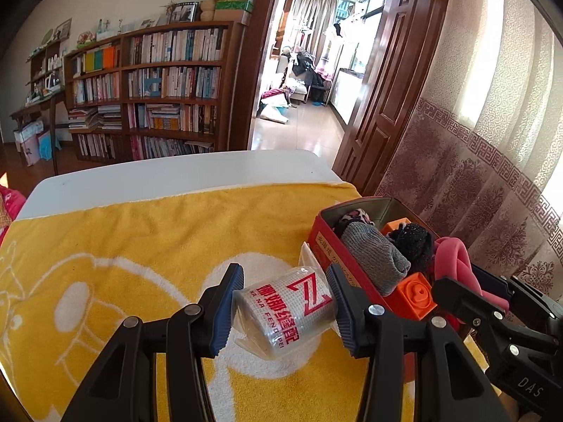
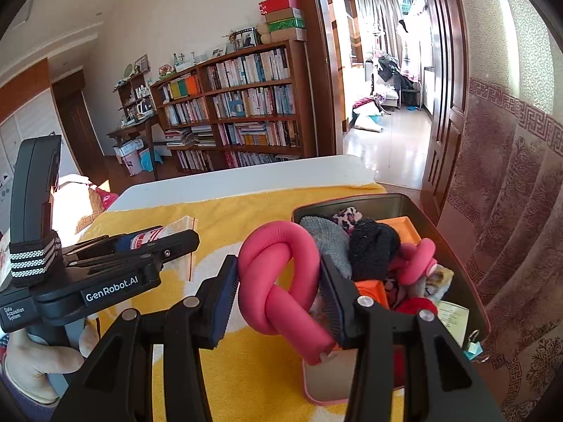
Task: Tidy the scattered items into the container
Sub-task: 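Carry the white cup and pink tube over the red tin, then lower both items into the tin and open both grippers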
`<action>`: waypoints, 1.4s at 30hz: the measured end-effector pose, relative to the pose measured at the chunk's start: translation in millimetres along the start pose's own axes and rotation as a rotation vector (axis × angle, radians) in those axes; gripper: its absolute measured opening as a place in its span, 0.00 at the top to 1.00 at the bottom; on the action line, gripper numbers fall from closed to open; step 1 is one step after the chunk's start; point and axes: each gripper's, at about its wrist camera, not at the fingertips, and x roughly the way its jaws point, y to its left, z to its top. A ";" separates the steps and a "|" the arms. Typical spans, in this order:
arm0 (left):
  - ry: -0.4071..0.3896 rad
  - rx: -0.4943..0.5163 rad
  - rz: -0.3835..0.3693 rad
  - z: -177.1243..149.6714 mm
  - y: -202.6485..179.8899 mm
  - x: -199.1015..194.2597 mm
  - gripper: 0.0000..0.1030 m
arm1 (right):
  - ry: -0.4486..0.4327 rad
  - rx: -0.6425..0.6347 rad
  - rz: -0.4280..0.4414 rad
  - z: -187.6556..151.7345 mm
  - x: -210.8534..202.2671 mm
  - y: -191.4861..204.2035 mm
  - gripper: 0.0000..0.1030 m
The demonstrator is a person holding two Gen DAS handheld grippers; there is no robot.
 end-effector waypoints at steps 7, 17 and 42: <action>0.022 0.061 -0.067 -2.5 -46.0 8.1 0.51 | -0.035 0.105 -0.069 2.6 -18.6 -56.2 0.52; 0.063 0.154 -0.136 -13.3 -105.2 21.3 0.51 | -0.056 0.187 -0.098 -2.8 -27.0 -97.1 0.52; 0.074 0.144 -0.127 -29.9 -110.7 26.7 0.21 | -0.022 0.245 0.003 1.3 -10.5 -106.8 0.51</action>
